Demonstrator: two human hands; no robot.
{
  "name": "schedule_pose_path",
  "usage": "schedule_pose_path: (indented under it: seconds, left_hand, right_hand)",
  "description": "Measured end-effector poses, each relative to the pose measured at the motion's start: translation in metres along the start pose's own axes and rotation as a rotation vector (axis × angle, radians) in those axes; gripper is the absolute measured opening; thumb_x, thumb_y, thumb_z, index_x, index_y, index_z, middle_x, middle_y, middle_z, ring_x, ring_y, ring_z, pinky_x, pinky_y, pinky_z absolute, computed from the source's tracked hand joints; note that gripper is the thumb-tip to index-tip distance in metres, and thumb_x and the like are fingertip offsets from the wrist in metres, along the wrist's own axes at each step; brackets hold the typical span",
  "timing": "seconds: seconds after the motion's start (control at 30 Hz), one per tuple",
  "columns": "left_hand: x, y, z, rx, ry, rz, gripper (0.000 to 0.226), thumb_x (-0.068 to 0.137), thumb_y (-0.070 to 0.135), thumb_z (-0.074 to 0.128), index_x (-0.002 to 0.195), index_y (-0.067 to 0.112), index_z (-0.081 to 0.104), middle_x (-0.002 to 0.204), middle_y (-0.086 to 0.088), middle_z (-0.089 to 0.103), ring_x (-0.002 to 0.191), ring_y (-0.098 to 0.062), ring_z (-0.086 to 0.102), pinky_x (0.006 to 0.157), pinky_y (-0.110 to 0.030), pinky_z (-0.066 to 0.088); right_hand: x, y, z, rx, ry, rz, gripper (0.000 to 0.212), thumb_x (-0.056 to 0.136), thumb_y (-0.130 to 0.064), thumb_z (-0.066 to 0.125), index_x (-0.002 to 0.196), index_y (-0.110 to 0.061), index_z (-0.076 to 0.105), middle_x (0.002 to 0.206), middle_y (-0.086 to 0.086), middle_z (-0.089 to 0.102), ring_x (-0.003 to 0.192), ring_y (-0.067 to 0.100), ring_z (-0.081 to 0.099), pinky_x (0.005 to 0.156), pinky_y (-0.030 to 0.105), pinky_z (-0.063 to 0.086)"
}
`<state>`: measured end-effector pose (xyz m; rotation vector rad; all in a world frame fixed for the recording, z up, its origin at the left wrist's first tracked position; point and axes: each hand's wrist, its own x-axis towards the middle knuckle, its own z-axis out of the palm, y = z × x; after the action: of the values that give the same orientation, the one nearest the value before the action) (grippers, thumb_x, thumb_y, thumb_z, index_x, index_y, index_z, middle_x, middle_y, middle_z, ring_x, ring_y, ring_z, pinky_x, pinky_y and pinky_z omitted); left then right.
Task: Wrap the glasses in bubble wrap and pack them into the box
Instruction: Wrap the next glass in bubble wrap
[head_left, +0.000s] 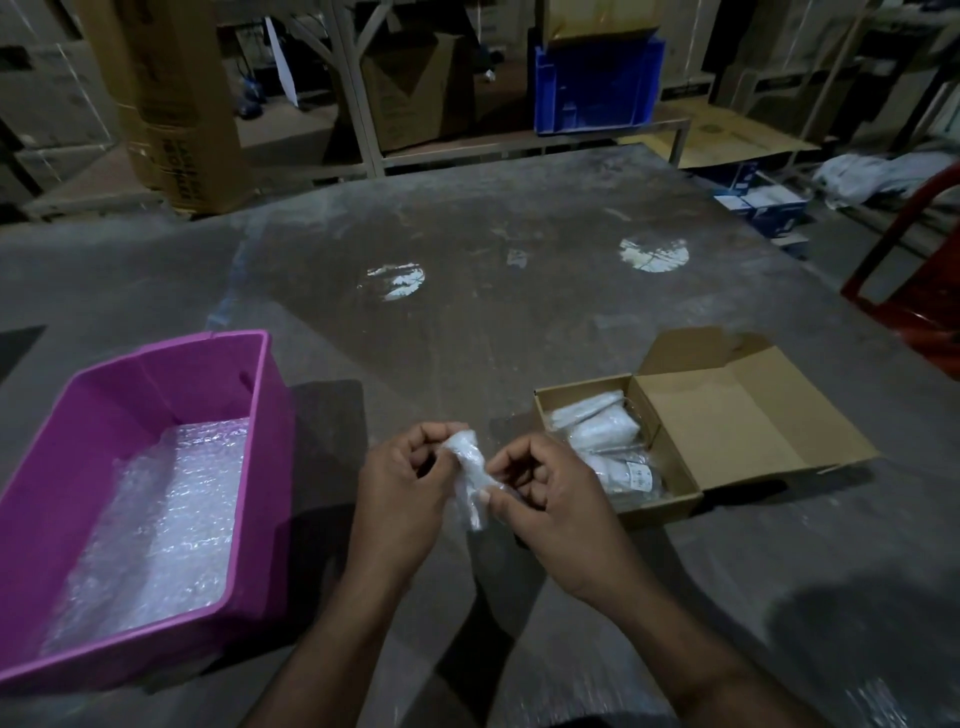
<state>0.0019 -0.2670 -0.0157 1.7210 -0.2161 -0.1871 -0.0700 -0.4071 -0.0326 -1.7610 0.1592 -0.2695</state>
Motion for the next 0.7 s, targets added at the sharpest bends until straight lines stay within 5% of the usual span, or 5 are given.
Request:
schedule_pose_path:
  seconds: [0.27, 0.37, 0.57, 0.7]
  left_hand:
    - [-0.003, -0.007, 0.043, -0.285, -0.028, -0.108, 0.017, 0.094, -0.010, 0.052, 0.105, 0.000, 0.061, 0.095, -0.018, 0.076, 0.080, -0.028, 0.070, 0.067, -0.034, 0.056]
    - [-0.005, -0.007, 0.059, -0.313, -0.015, -0.096, 0.013, 0.095, -0.005, 0.057, 0.102, 0.006, 0.058, 0.100, -0.018, 0.074, 0.085, -0.029, 0.070, 0.073, -0.041, 0.057]
    - [0.008, -0.012, 0.067, -0.108, -0.209, 0.024, 0.025, 0.094, -0.001, 0.061, 0.108, 0.020, 0.063, 0.108, -0.002, 0.072, 0.103, -0.022, 0.070, 0.087, -0.041, 0.060]
    - [0.016, -0.004, 0.074, 0.003, -0.364, 0.048, 0.030, 0.090, -0.001, 0.069, 0.113, 0.017, 0.065, 0.109, -0.004, 0.071, 0.101, -0.026, 0.067, 0.081, -0.040, 0.062]
  right_hand:
    - [-0.008, 0.013, -0.020, -0.010, 0.062, -0.013, 0.029, 0.081, -0.025, 0.082, 0.096, -0.030, 0.058, 0.109, -0.003, 0.062, 0.104, 0.007, 0.065, 0.081, 0.023, 0.054]
    - [-0.009, 0.015, -0.029, 0.035, 0.126, 0.034, 0.026, 0.085, -0.013, 0.079, 0.094, -0.027, 0.059, 0.107, 0.006, 0.065, 0.093, 0.008, 0.068, 0.069, 0.017, 0.053]
    - [-0.009, 0.024, -0.070, -0.025, 0.158, 0.075, 0.022, 0.085, -0.011, 0.078, 0.090, -0.030, 0.069, 0.098, -0.006, 0.074, 0.092, 0.012, 0.072, 0.076, 0.036, 0.060]
    - [-0.003, 0.025, -0.099, -0.030, 0.208, 0.098, 0.019, 0.083, -0.007, 0.080, 0.085, -0.025, 0.073, 0.092, -0.004, 0.076, 0.088, 0.015, 0.073, 0.072, 0.031, 0.060]
